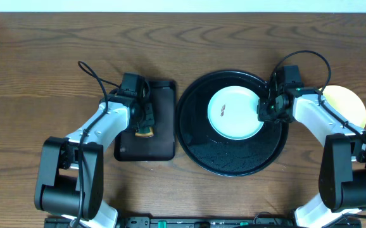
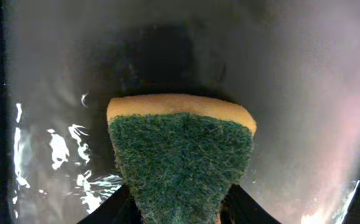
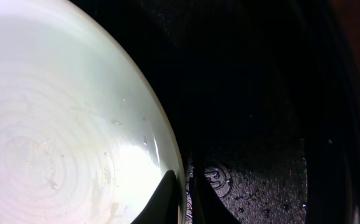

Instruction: Clean dirty plates on tray and stack at the side

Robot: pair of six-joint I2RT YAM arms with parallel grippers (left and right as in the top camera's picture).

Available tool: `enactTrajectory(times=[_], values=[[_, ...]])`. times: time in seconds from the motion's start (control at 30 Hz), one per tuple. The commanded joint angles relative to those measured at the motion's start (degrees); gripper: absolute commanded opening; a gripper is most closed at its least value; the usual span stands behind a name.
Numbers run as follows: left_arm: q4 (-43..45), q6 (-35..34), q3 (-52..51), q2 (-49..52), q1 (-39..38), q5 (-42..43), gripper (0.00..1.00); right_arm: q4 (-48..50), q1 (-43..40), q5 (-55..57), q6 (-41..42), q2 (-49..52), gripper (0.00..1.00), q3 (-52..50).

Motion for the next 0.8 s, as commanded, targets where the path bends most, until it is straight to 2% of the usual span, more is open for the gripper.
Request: enactTrajectory(times=[0.0,0.03,0.07,0.1,0.33,0.4,0.47,0.57,0.77], values=[[0.3,0.0,1.3,1.0,0.0,-0.1,0.35,0.0,0.6,0.6,-1.1,-1.1,0.09,-0.2],[0.3,0.0,1.3,1.0,0.0,-0.1,0.27,0.0,0.6,0.6,-1.1,-1.1,0.09,-0.2],[0.3,0.0,1.3,1.0,0.0,-0.2,0.10,0.0,0.6,0.6,-1.1,-1.1,0.09,-0.2],[0.3,0.0,1.3,1.0,0.0,-0.2,0.08,0.0,0.6,0.6,-1.1,-1.1,0.09,-0.2],[-1.6,0.0,2.5,-1.5,-0.2,-0.7,0.07,0.1,0.6,0.6,-1.1,-1.1,0.09,-0.2],[-2.8,-0.3,2.6,-4.0,-0.7,-3.2,0.07,0.1,0.6,0.6,-2.2,-1.1,0.11,-0.2],[-3.9,-0.3,2.6,-6.6,-1.6,-6.6,0.08,0.1,0.6,0.6,-3.0,-1.1,0.17,-0.2],[-6.0,-0.3,2.7,-10.8,-3.0,-10.3,0.08,0.1,0.6,0.6,-3.0,-1.1,0.18,-0.2],[-15.5,-0.2,8.5,-13.2,-3.6,-11.1,0.07,0.2,0.6,0.6,-4.5,-1.1,0.23,-0.2]])
